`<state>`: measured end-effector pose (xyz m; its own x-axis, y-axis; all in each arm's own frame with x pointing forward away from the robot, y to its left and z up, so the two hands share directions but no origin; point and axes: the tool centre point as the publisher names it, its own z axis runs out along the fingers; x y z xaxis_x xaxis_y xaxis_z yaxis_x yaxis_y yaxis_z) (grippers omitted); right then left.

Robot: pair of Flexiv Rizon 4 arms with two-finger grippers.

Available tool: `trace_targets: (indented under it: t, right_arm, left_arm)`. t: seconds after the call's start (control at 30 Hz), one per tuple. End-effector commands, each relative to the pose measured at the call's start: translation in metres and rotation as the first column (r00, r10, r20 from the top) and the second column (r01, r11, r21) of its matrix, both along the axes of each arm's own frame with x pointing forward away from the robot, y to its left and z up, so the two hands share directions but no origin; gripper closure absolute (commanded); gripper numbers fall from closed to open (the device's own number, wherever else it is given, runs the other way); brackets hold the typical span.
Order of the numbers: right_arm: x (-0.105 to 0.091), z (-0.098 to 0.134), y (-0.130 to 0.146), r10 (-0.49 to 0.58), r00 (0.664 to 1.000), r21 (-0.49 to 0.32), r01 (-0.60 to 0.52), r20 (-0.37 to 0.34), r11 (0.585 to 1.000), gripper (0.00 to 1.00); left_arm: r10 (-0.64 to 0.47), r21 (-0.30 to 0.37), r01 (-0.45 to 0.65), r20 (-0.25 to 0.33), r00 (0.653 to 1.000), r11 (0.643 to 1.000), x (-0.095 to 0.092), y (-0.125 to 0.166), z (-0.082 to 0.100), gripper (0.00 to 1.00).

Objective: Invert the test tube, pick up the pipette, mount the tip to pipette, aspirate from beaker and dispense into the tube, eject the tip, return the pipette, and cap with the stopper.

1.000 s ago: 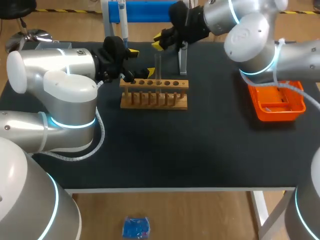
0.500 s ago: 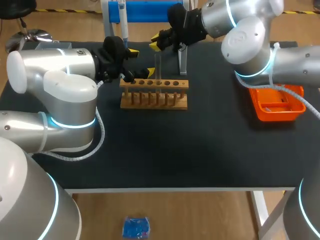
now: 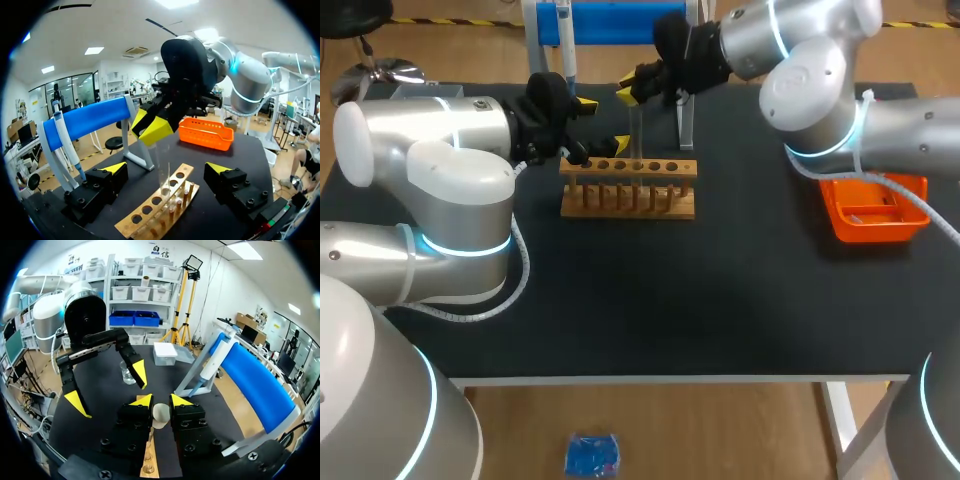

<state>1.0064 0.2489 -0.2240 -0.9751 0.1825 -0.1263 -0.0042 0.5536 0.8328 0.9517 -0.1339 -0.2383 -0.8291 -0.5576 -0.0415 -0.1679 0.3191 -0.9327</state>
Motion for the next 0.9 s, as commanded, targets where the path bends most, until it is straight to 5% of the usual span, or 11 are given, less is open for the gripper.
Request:
trace_targets:
  t: [0.03,0.9]
  right_arm:
    - [0.0012,-0.0012,0.0010,0.000,1.000,-0.007,0.000,-0.004,1.000,1.00]
    - [-0.0046,-0.0036,-0.0015,-0.006,0.999,0.005,0.006,-0.035,1.000,1.00]
  left_arm:
    - [-0.004,0.001,0.004,-0.003,1.000,1.000,0.0010,0.0005,0.0004,0.00]
    - [-0.004,0.001,0.004,-0.003,1.000,1.000,0.0010,0.0005,0.0004,0.00]
